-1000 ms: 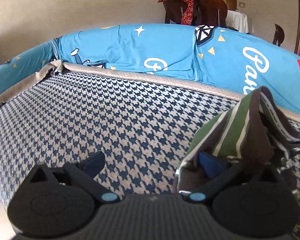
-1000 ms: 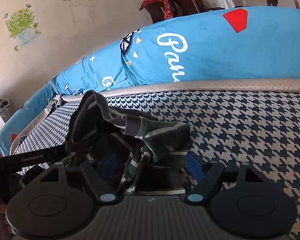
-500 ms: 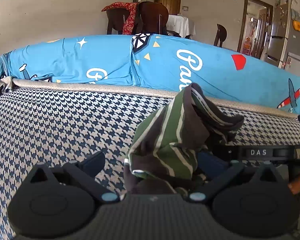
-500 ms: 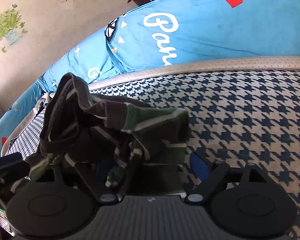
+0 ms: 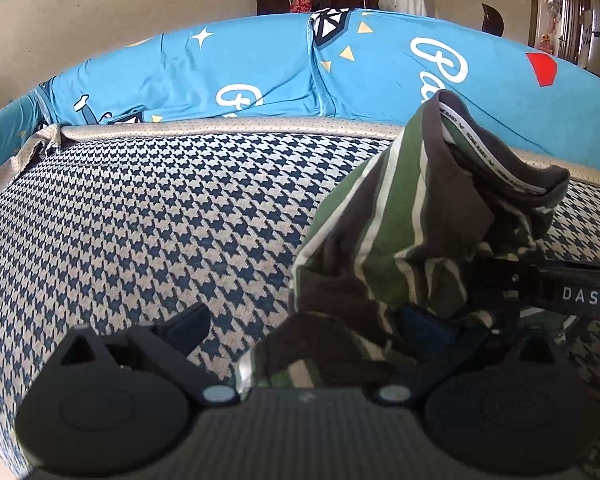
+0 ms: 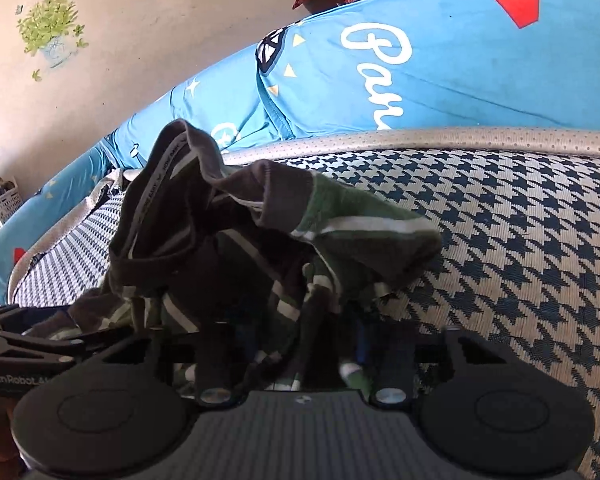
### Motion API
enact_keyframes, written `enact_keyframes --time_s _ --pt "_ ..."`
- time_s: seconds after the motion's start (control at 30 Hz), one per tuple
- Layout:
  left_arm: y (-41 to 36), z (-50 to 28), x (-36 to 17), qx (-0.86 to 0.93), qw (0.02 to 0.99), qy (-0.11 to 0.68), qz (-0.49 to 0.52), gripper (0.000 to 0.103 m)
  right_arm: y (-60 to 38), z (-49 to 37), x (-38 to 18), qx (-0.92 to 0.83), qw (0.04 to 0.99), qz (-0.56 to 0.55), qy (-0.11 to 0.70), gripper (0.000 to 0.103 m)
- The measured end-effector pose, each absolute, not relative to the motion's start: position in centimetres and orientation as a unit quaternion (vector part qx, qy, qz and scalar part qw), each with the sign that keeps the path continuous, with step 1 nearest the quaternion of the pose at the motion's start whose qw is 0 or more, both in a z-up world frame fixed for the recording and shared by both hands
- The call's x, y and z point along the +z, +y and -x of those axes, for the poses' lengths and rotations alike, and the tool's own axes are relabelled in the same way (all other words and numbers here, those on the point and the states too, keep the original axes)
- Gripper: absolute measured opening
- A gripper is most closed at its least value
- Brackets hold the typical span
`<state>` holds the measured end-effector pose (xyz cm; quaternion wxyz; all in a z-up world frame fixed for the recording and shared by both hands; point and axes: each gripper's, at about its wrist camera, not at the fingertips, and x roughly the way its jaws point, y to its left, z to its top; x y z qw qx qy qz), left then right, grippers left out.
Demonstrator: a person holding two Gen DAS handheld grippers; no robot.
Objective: Fold clothes
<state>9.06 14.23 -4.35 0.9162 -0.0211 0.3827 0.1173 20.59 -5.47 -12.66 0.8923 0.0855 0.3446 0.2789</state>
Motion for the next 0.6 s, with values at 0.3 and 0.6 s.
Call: enact_keyframes --time_s 0.3,0.6 --pt "13.4 -9.3 -3.6 0.117 0.925 0.360 0.021 0.103 -6.4 -18.9 -9.1 0.246 0.924 -0.077 0.282 0.016" --pt "10.7 -9.8 -2.3 0.100 0.934 0.342 0.031 0.103 -11.1 -16.9 -5.3 0.163 0.955 -0.064 0.239 0.014"
